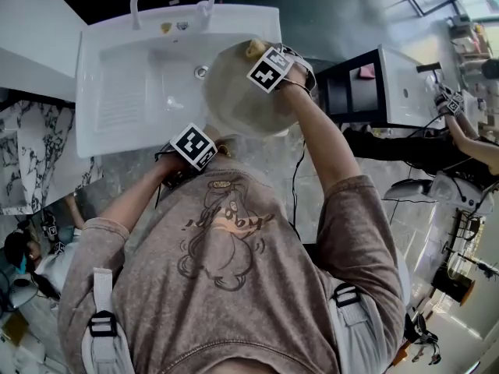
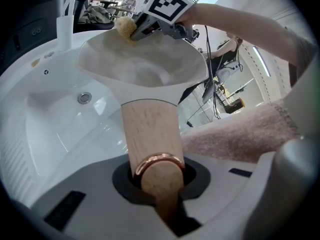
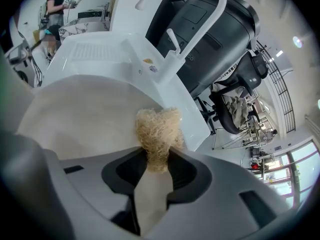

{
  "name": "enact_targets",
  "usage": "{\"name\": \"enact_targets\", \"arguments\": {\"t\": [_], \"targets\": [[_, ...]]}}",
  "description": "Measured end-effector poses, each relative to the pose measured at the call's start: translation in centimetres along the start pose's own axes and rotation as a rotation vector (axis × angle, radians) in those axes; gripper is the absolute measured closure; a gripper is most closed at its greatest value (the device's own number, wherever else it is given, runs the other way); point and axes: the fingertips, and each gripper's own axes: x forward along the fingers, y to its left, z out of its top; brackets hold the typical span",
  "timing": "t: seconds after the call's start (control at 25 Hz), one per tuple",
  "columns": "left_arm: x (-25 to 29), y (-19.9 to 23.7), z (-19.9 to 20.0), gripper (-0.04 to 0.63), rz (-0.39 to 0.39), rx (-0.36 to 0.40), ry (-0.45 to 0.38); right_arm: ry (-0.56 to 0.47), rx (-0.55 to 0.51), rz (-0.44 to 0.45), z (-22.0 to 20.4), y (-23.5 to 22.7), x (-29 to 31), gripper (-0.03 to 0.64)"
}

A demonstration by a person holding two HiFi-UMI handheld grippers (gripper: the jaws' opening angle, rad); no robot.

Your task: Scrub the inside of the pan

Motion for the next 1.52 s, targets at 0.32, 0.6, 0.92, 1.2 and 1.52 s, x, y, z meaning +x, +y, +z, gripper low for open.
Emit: {"name": "enact_targets", "arguments": {"t": [0.32,0.6,0.92,1.2,1.52], "targets": [[0.0,-0.2,0.0,0.541,-0.009,-0.011,-0.005,0.070,-0.050,0.027,-3.7,-0.6,-1.6,0.474],[0.1,-0.4,0.0,0.541,-0.021,-0.023,-0.001,0.101,-0.076,0.045,-5.8,-0.7,-3.0,0.474],[0.1,-0.6,-0.1,0.541,-0.031,-0.029,0.003,0.152,-0.085,0.101,-7.6,-0.2,-4.9,0.474],[0.1,-0.5,0.0,0.543,-0.042,-0.027,0.013,0.208,-0.109,0.167,-9.3,1.0,-6.0,0.474],[0.1,-0.4,0.0,0.543,-0.048,-0.023,0.023,0.243,-0.132,0.251,-11.1,3.3,-7.3,0.474]]}}
